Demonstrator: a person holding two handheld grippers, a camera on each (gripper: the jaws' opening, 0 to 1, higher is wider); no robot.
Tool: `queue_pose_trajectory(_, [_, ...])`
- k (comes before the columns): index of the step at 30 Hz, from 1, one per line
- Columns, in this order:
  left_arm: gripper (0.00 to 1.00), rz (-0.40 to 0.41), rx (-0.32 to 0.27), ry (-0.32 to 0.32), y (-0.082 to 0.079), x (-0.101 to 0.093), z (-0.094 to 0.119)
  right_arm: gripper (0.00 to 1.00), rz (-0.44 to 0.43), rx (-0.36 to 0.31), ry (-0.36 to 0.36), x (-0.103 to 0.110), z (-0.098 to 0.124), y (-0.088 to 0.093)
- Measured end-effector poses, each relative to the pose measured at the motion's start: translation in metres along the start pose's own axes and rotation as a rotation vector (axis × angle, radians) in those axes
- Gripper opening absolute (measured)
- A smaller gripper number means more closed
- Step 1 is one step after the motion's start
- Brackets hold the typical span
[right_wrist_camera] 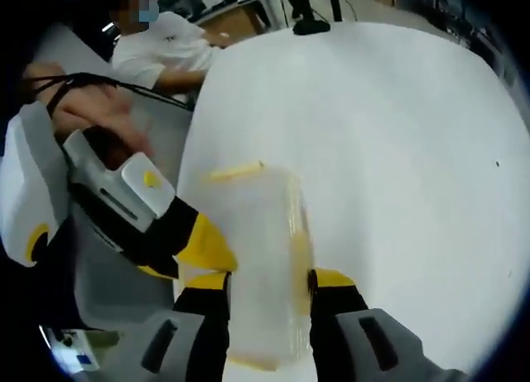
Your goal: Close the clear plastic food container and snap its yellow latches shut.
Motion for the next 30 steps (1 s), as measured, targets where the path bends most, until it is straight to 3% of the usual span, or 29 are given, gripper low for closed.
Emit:
queue_pose_trajectory(12, [0.39,0.003,0.004,0.0,-0.001,0.0,0.001,0.37,-0.006,-0.006,-0.016,-0.003,0.0,0.0])
queue_pose_trajectory(19, [0.4,0.06,-0.018,0.025,-0.004,0.003,0.004,0.39,-0.001,-0.022,-0.01,0.0,0.003,0.002])
queue_pose_trajectory(22, [0.51,0.035,-0.015,0.029,-0.007,0.0,0.003,0.49,0.024,-0.041,0.024,0.001,0.004,0.002])
queue_pose_trajectory(25, [0.56,0.114,-0.068,0.058,-0.011,-0.002,0.006,0.53,0.025,-0.072,0.038,0.002,0.01,0.0])
queue_pose_trajectory(30, [0.72,0.138,-0.05,0.095,-0.007,0.005,0.008,0.61,0.007,-0.083,0.049,0.004,0.018,0.006])
Point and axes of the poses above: the point that each gripper's makers call its tool centre point, and the gripper's own axes: z roughly backward along the fingers, x roughly to its left, y roughly out of its underside, the point moved 9 cm from there along z, roughly backward along the fingers, and after that the axes turned 9 degrees about y, right-handed, at the moved point
